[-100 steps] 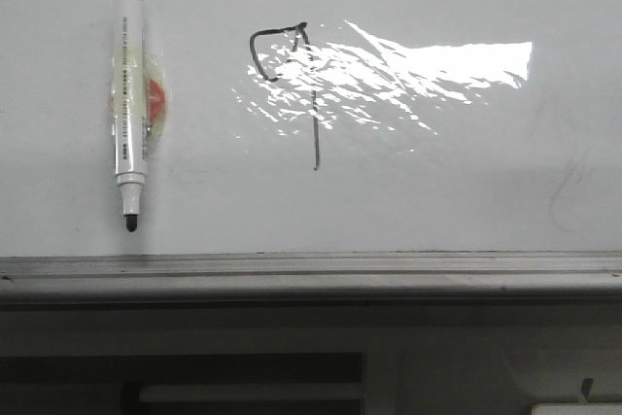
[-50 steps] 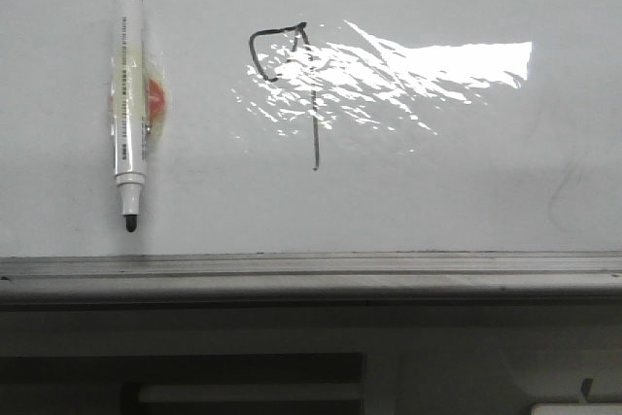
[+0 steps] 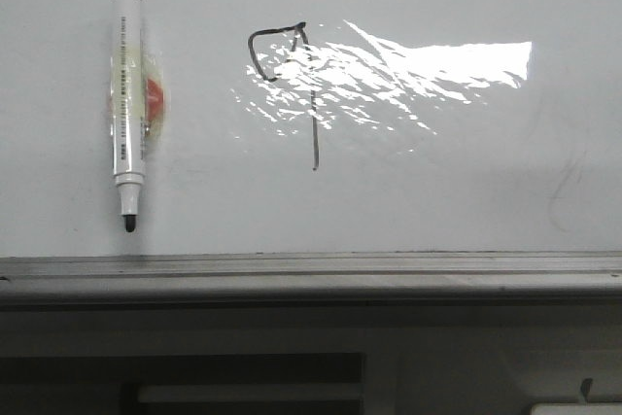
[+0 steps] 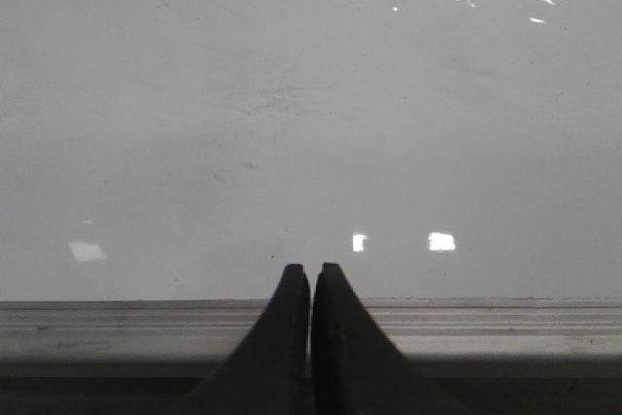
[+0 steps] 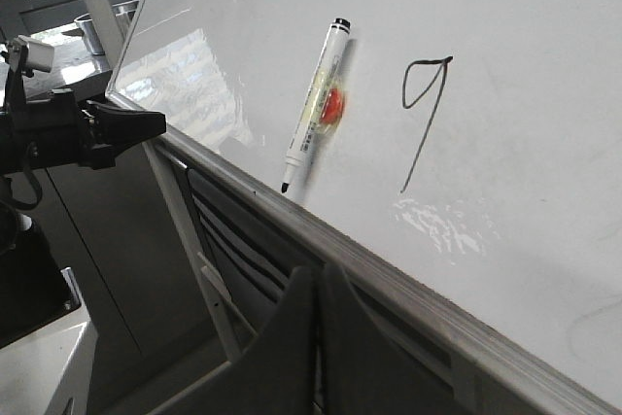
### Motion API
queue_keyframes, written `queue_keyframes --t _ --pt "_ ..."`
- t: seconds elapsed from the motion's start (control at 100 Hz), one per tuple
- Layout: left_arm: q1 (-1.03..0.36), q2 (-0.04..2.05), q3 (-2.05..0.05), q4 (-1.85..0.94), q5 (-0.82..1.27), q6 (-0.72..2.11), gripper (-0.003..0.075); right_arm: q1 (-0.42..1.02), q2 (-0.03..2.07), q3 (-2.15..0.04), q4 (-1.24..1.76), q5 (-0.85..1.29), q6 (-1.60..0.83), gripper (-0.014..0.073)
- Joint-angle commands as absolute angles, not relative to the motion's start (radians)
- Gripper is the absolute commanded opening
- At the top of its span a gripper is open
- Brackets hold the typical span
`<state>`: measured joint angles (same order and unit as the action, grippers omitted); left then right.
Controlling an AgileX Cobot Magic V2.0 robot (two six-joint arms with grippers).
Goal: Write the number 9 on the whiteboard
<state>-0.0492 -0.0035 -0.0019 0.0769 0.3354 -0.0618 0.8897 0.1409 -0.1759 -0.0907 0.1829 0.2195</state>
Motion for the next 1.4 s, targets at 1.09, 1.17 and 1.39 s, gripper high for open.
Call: queue_keyframes --t 1.09,1.17,1.39 --pt "-0.049 -0.032 0.018 0.078 0.285 -0.067 -0.0020 0.411 0.152 -0.090 -0.093 -0.370 0.207 -0.0062" --pt "-0.049 -0.032 0.018 0.078 0.285 -0.067 -0.0020 0.283 0.152 -0.058 -0.093 -0.363 0.207 -0.0062" --pt "-0.049 -0.032 0.018 0.078 0.285 -0.067 -0.0020 0.028 0.098 0.039 -0.093 -0.237 0.156 -0.0062"
